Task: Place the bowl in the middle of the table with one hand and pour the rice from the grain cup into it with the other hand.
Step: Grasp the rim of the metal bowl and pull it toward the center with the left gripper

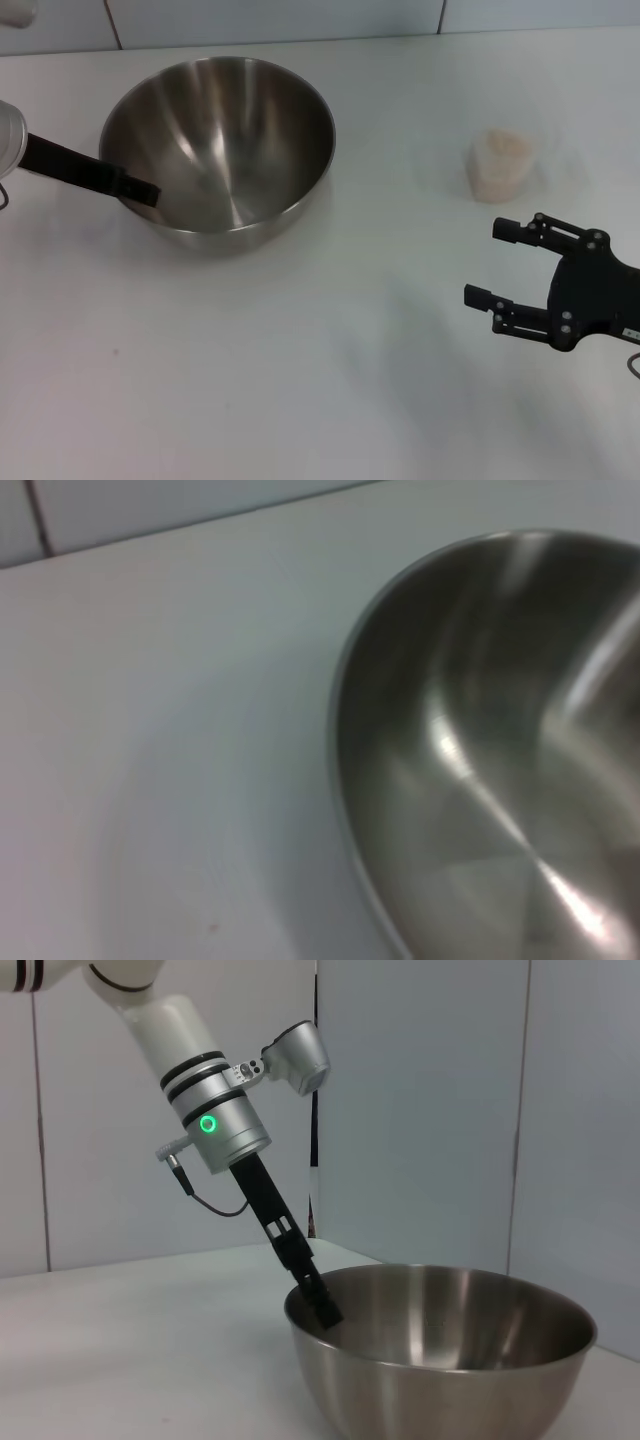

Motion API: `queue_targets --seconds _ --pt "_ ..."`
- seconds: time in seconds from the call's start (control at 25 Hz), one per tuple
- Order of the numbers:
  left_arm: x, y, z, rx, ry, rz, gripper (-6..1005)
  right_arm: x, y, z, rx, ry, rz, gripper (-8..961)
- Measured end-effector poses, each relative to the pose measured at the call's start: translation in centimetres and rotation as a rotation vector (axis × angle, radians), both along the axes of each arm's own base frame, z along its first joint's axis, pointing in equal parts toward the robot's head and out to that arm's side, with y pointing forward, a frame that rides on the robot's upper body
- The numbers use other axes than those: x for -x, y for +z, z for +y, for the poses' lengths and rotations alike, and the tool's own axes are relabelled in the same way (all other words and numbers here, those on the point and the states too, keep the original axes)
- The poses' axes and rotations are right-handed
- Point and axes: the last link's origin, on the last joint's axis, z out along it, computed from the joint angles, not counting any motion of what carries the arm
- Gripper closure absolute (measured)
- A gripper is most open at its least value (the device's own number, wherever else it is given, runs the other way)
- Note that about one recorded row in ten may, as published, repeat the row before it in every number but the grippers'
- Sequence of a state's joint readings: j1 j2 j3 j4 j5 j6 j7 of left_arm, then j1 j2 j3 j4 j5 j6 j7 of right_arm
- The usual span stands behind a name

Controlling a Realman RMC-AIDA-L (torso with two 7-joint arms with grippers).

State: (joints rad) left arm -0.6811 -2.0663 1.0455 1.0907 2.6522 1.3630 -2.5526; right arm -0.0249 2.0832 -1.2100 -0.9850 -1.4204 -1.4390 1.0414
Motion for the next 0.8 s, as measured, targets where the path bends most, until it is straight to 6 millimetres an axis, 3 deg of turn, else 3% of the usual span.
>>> queue_targets --seconds 0.36,0.8 --pt "-1.2 -0.6 0.4 0.007 -0.078 0.137 239 -0.1 0.2 0.2 -0.014 0.000 -0.002 169" --pt "-1.3 -1.2 0.3 0.042 -0.090 0.177 691 -0.2 0.3 0.3 -0.017 -0.004 0.000 168"
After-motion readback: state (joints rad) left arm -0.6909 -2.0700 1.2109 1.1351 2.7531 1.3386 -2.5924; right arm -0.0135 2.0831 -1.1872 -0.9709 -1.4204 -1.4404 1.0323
